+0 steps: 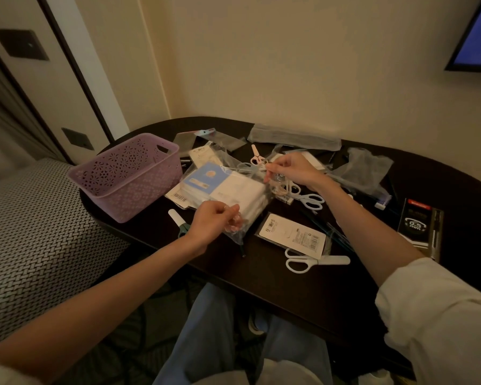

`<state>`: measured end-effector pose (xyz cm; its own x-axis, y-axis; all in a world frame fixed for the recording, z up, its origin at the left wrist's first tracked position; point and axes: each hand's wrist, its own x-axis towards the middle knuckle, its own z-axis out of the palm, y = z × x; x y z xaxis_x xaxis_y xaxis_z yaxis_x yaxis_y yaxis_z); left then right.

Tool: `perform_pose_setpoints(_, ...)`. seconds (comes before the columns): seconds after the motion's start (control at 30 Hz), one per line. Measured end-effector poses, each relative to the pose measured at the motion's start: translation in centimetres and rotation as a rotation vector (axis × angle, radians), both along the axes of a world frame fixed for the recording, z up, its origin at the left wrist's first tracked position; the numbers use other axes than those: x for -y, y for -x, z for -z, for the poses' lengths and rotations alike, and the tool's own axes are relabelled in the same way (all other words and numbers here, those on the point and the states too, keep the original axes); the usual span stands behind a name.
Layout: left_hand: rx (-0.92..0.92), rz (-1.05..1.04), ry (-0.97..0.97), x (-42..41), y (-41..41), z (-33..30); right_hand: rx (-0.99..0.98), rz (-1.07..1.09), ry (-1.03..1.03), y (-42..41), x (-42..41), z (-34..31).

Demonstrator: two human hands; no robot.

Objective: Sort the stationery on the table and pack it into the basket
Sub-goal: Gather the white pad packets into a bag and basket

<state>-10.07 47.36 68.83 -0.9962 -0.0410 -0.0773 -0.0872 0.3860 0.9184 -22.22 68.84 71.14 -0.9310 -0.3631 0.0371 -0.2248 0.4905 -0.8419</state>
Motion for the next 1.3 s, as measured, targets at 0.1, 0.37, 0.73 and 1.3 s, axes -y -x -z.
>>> perform_pose_setpoints(0.1,0.128,-0.026,-0.136,0.6,0.5,0.1,-0.021,0.031,-0.004,-0.2,0.7,-0.1)
perform_pose_setpoints(0.37,0.408,-0.023,-0.275,1.2,1.3,-0.5,-0.186,0.313,-0.404,0.3,3.4,0.7)
perform_pose_setpoints(0.73,0.036,0.128,0.588,2.2,2.9,-1.0,-0.521,0.589,-0.479,-2.9,6.2,2.3)
perform_pose_setpoints(1.3,-0.886,0.49,0.921,3.3,4.0,1.9,-0.871,0.104,-0.632,-6.0,5.0,3.1)
